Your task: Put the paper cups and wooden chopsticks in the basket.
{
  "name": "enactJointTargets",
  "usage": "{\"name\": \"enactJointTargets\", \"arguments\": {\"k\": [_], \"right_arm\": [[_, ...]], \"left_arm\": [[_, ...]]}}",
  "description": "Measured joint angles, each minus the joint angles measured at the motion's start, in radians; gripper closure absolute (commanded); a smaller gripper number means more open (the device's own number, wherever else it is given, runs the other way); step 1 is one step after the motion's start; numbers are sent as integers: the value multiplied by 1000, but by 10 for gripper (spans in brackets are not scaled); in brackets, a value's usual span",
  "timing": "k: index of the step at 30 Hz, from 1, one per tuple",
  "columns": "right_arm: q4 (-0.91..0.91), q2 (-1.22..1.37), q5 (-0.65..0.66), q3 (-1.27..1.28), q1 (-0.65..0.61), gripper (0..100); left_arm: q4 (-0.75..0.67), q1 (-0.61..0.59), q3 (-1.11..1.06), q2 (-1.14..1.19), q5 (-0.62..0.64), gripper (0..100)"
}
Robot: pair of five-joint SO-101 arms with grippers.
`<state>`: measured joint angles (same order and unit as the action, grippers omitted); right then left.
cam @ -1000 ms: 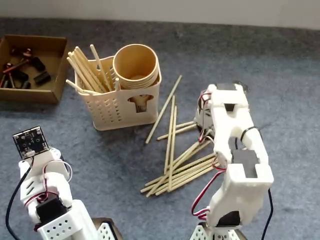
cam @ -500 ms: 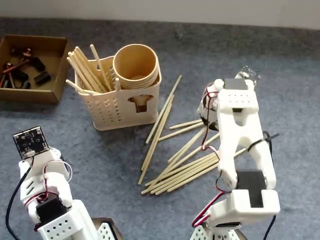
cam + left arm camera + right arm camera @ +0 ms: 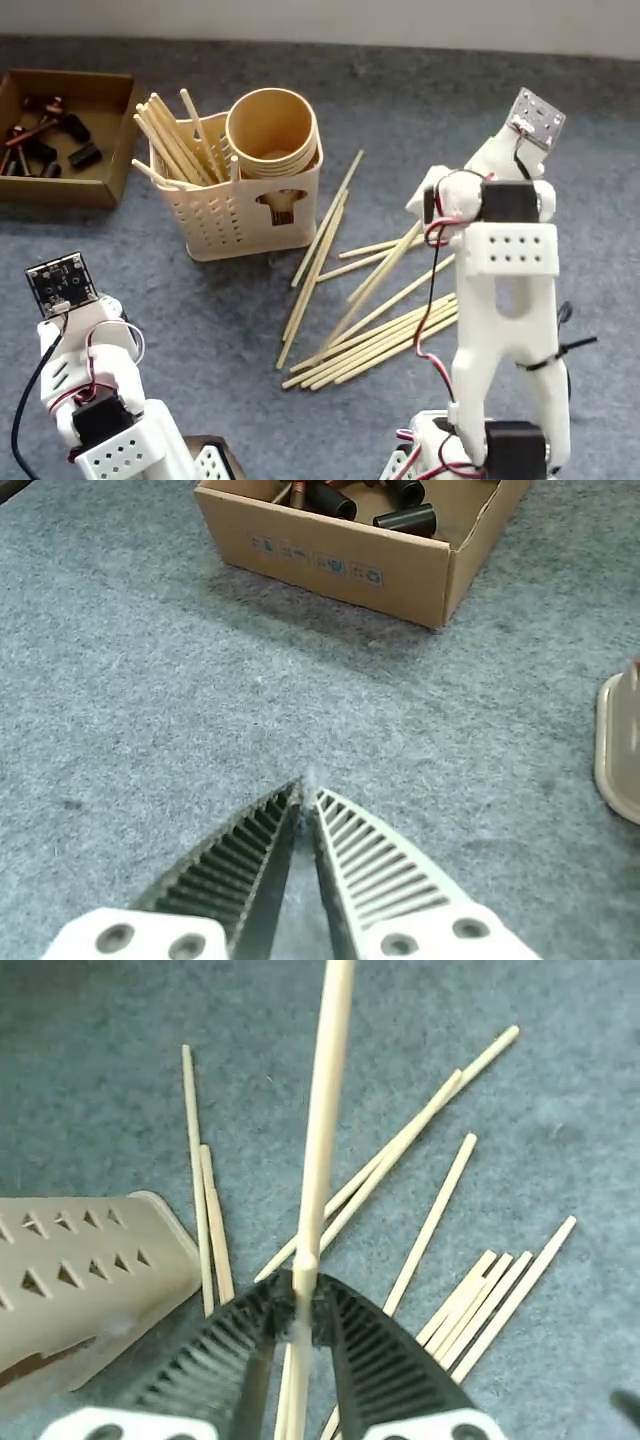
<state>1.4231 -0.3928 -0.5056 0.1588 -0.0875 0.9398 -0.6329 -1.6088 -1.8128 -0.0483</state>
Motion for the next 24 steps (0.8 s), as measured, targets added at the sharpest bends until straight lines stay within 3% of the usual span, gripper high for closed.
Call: {"name": "enactJointTargets", "arguments": {"k": [6, 24], "right_arm": [[0, -118, 86, 0, -17, 993], [-195, -327, 276, -135, -327, 993]], "left_arm": [[0, 0, 0, 0, 0, 986], [0, 0, 0, 0, 0, 986]]}}
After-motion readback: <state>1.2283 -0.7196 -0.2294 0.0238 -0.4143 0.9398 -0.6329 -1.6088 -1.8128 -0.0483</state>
